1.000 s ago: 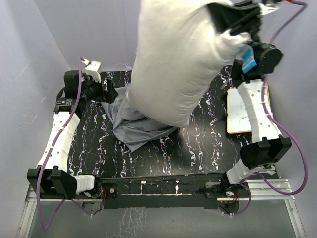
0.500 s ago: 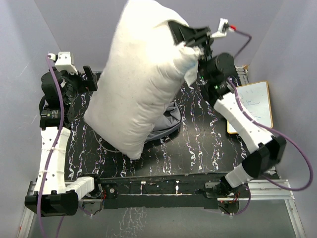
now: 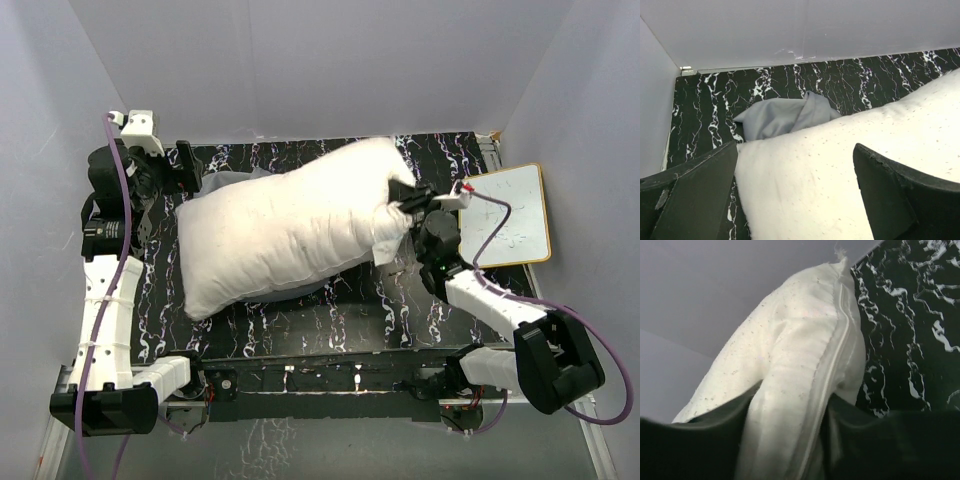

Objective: Remove the pillowcase from the pillow

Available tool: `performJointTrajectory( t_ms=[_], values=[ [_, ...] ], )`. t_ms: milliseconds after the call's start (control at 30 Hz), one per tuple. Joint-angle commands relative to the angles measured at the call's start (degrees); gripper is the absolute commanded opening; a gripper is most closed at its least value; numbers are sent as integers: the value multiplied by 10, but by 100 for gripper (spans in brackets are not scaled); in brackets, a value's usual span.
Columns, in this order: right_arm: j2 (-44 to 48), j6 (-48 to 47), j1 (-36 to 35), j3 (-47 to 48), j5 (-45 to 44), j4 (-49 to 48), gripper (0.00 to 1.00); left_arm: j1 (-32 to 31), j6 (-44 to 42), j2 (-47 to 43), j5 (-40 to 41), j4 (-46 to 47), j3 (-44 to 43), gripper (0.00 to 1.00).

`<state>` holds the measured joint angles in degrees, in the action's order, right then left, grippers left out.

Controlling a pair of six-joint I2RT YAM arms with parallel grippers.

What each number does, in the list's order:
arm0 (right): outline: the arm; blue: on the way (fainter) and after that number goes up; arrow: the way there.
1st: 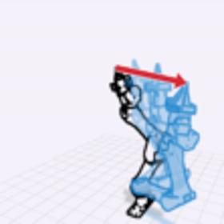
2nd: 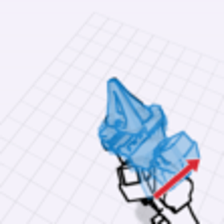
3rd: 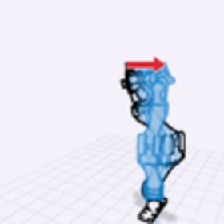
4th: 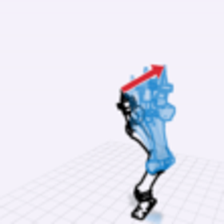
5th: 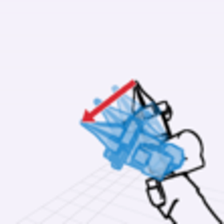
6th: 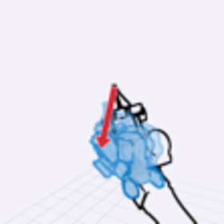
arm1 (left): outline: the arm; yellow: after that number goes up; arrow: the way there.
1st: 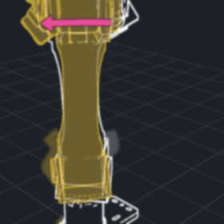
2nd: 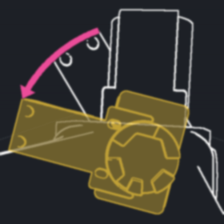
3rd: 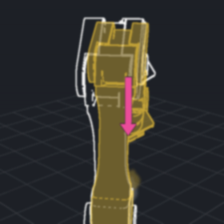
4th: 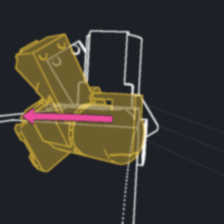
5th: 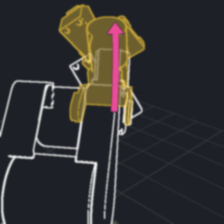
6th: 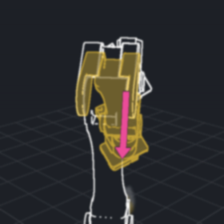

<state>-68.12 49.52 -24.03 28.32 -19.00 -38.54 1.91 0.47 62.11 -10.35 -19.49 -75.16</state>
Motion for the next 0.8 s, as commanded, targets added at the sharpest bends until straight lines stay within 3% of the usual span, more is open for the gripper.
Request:
performJointTrajectory(
  t_ms=[0, 100, 200, 333, 533, 767],
  values=[
    [38, -66, 0, -23, 15, -54, 53, -1, 4, -11, -33, -5, 18, 97],
    [49, -107, 19, -31, 50, -33, 96, -1, 17, -11, -40, 4, 35, 97],
    [77, -181, 21, -23, 18, 17, 98, -1, 34, -17, -61, 31, 69, 97],
    [135, -251, 21, -39, -118, 68, 98, -8, 63, -16, -92, 88, 148, 97],
    [229, -288, 22, -99, -329, 151, 98, -91, 20, -9, -8, 202, 311, 97],
    [319, -345, 32, -188, -360, 137, 98, -104, 26, -32, 78, 343, 484, 97]
  ],
)
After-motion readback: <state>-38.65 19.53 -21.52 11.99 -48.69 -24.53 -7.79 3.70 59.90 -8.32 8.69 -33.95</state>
